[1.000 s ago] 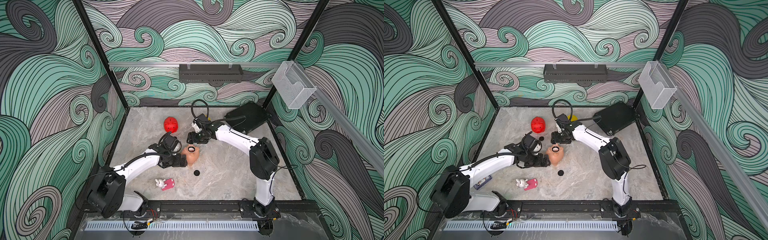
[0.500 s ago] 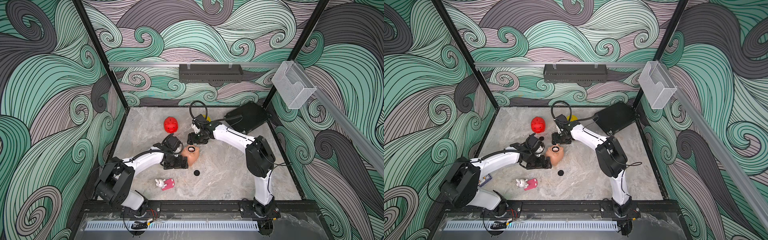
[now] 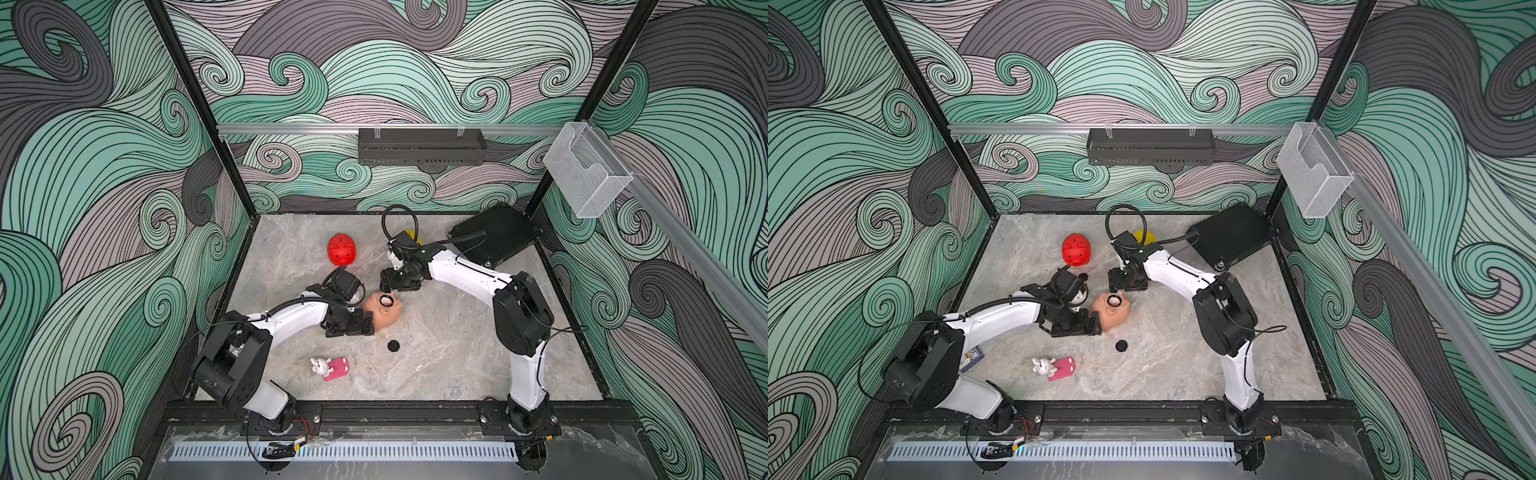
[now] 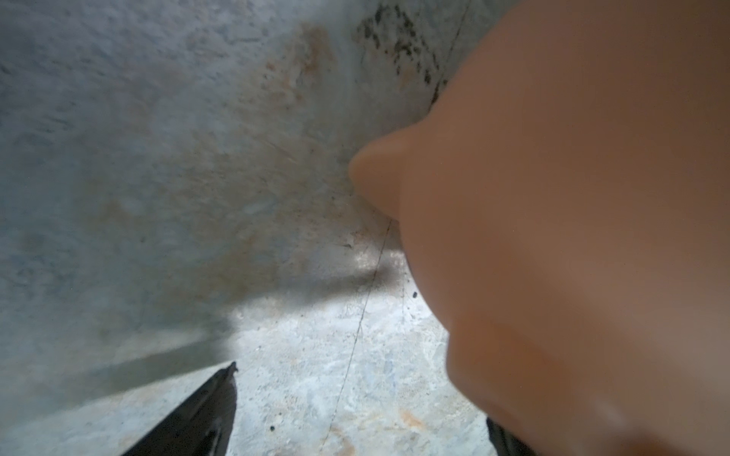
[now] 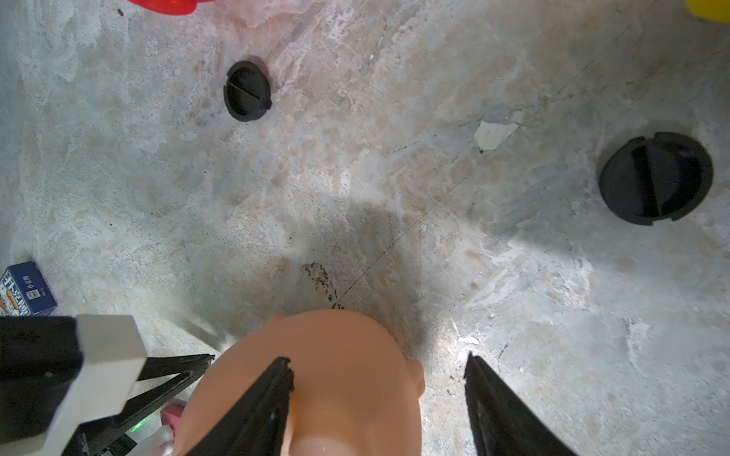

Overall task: Close piggy banks
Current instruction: Adjust the piggy bank at the center of the board.

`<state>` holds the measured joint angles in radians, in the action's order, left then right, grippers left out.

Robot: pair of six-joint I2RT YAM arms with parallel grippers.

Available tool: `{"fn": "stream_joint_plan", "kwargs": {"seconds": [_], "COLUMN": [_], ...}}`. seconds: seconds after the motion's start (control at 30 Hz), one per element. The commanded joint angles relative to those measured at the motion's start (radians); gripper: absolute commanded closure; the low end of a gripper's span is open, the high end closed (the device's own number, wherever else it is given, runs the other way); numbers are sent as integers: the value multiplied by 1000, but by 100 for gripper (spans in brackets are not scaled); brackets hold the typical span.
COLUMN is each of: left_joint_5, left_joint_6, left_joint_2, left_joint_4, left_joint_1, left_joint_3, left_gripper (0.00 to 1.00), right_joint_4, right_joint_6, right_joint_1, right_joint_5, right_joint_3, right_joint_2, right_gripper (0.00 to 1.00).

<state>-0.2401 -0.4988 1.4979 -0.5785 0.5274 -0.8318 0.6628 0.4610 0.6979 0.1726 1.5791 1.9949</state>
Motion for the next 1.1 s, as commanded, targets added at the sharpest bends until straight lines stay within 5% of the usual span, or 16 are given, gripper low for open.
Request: {"fn": "stream_joint_plan", "kwargs": {"seconds": [0.0,0.37,0.6,1.07], "left_joint_5": [35,30,-95,-70], "left_joint_6": [-6,-40,-149,-57], "left_joint_2": [11,-67,-201,-2], "left_joint_4": [-17,-79,57,9], "left_joint_1": [-19,-29,-27,-29], "left_joint_3": [-38,-25,133,-27], "left_gripper": [3,3,3,4], "right_joint_4": [39,47,63,89], "right_joint_6": [9,-2,-2,-15], "right_joint_1": [-1,-30,-35,-35], "right_joint_5": [-15,-25,11,26], "right_joint_3": [-19,37,89,78], "right_joint_2": [-47,-30,24,42], "right_gripper": [29,28,28,30]}}
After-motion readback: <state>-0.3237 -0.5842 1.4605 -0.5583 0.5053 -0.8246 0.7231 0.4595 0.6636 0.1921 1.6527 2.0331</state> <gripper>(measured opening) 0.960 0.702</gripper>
